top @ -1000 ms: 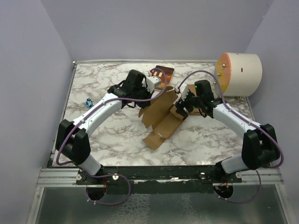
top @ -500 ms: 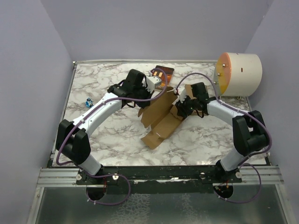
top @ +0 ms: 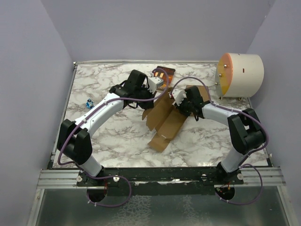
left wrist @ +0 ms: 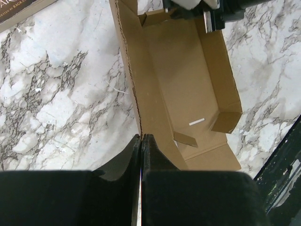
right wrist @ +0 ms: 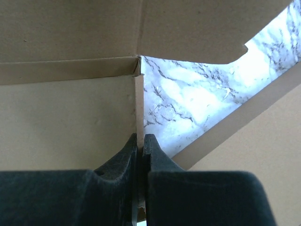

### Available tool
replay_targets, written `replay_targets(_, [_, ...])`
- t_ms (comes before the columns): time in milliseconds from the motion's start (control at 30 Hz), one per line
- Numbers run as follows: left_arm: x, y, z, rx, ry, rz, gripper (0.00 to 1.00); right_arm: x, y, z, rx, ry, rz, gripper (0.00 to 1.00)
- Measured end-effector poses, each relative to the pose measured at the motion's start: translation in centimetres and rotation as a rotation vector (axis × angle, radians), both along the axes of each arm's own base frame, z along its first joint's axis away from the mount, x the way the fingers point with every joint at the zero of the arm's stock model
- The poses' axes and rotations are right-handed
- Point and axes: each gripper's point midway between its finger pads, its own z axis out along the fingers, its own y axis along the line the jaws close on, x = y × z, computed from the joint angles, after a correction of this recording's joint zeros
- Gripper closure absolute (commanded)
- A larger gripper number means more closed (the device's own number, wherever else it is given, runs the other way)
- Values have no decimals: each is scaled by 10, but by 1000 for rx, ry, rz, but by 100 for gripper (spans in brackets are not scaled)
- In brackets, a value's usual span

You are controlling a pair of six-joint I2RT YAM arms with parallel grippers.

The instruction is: Fold the paper box

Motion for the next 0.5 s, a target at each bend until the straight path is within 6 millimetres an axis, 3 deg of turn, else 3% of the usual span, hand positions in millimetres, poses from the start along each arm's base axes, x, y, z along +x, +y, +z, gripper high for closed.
replay_targets(100, [0,-1,1,-4,1,1,100,4,0,1,-42,-45,-4,96])
replay_targets(200, [1,-1,1,-9,-1,4,100,5,0,1,-52,-58,-6,78])
replay_targets(300, [1,-2,2,-13,0,7,100,4,-1,0,-58,-54,-8,75])
replay_targets(367, [1,-3,2,-18,1,6,100,3,-2,-1,-61,-49,-9,77])
replay_targets(433, [1,-3,3,-22,4,5,100,3,-2,-1,-62,-49,-10,97])
replay_targets(500, [0,-4,3,-25,6,5,100,3,-2,-1,-63,-48,-12,99])
